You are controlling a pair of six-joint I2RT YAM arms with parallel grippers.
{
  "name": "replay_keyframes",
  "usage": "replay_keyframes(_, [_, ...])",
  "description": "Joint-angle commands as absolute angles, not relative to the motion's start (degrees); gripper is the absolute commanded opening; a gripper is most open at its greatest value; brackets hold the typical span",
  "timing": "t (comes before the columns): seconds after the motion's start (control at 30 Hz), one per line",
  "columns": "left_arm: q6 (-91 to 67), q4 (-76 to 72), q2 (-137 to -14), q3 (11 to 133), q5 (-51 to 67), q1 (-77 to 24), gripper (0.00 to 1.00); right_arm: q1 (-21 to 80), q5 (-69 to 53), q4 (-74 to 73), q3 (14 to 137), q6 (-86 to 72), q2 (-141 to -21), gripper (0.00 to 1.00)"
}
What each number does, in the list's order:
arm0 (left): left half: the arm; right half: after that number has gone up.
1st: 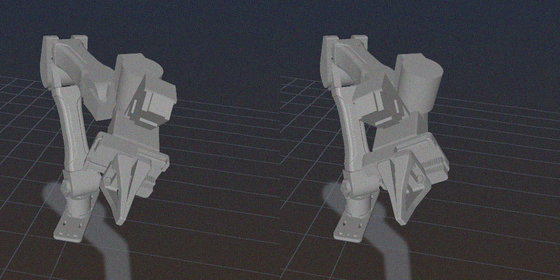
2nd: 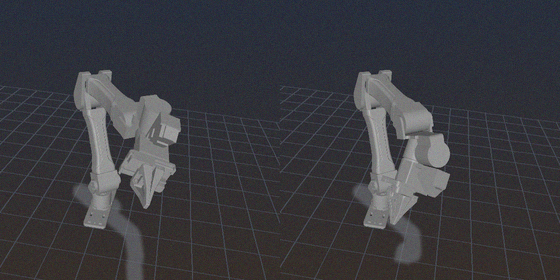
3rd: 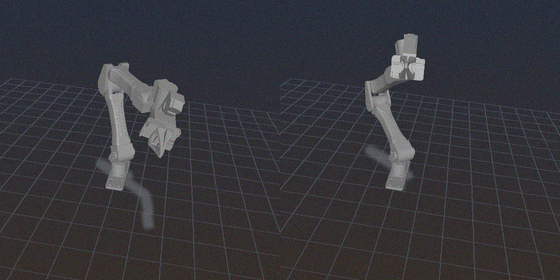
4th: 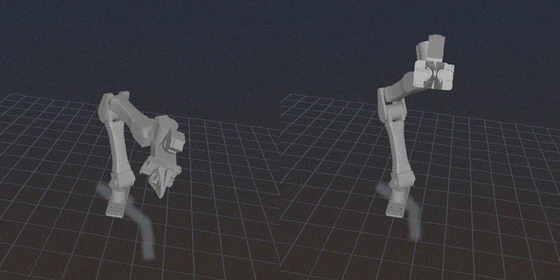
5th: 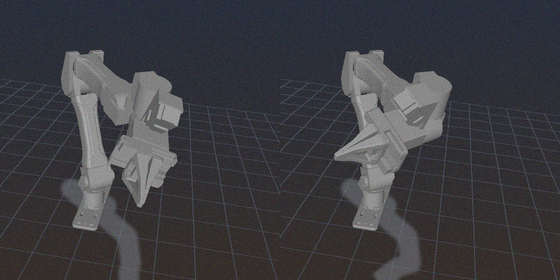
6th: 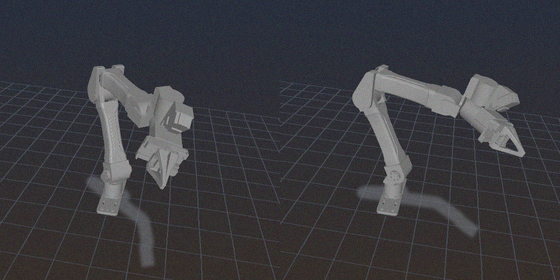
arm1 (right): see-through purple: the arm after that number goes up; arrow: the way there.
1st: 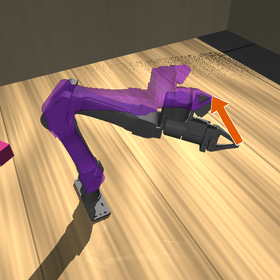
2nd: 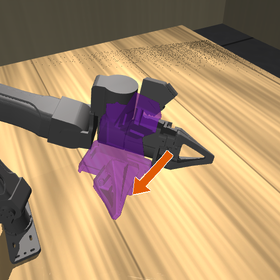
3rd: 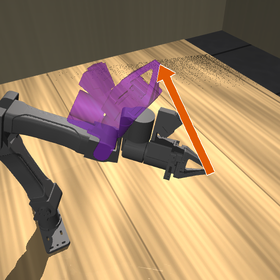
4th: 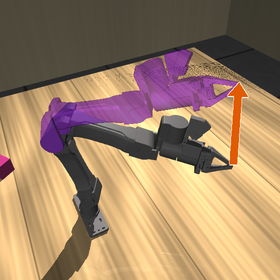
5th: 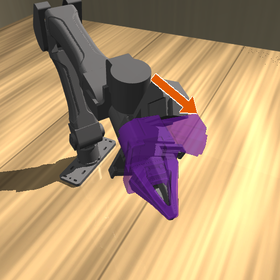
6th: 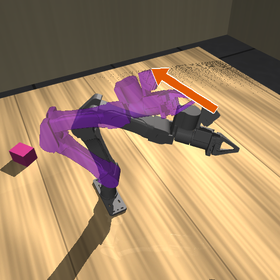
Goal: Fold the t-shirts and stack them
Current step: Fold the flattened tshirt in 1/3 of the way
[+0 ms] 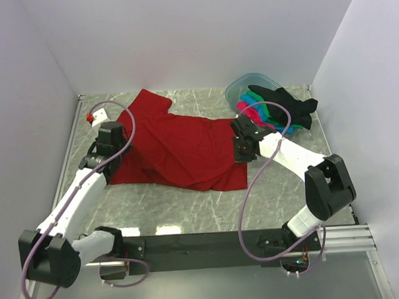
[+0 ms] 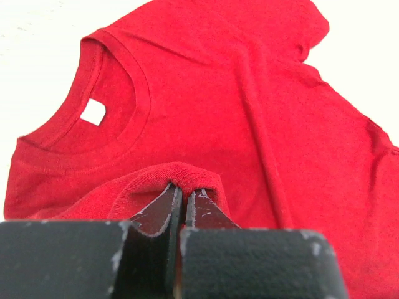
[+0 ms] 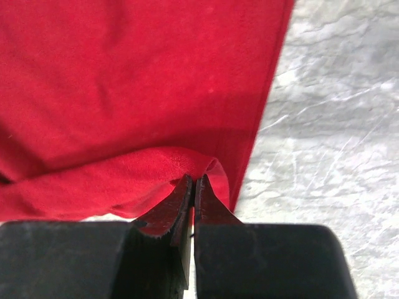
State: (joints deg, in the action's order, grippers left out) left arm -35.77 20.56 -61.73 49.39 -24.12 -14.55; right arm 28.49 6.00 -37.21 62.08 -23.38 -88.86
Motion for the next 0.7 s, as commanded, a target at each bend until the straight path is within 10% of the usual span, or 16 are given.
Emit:
replay_keyframes(0.0, [-32.5,15.1,-64.3,52.5,-19.2,-11.8,0.01,26.5,5.5,-35.9,64.5,-21.5,-90.4,0.00])
replay_keyframes(0.67, [-27.9,8.4,-86.6,64.1,-14.1,-6.1,0.05,22.1,3.8,-35.0,68.7,-19.7,-96.1,0.00])
